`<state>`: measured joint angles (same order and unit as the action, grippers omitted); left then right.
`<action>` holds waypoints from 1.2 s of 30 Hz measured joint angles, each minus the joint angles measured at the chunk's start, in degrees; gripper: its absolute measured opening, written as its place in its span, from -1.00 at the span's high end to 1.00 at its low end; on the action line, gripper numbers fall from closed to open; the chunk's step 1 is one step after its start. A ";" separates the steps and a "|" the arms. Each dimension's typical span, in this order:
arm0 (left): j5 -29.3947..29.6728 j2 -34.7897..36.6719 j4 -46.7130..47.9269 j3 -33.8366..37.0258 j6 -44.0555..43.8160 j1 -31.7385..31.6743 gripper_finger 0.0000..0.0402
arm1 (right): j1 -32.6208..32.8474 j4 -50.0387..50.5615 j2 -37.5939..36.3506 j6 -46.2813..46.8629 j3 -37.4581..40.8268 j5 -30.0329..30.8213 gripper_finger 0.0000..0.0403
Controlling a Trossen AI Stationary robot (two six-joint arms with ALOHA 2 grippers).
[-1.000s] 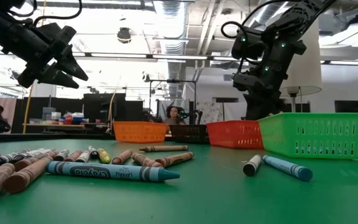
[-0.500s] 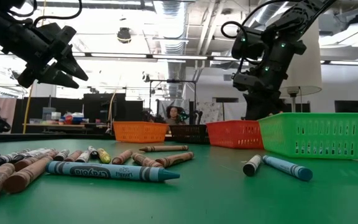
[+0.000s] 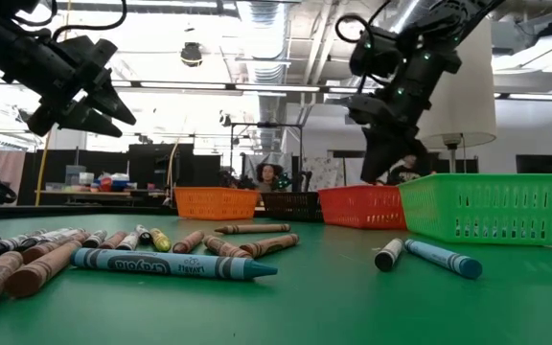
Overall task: Sort crayons
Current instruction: Put the brown crayon into the black bin
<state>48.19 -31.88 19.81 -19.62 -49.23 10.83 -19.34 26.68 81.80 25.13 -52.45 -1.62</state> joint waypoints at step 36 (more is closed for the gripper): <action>-3.23 -0.02 -1.79 0.00 -0.23 0.02 0.10 | 19.42 -27.47 0.00 -18.11 -3.54 0.06 0.76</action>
<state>44.96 -31.90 18.02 -19.62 -49.46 10.85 0.08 -0.79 81.80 7.03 -55.99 -1.56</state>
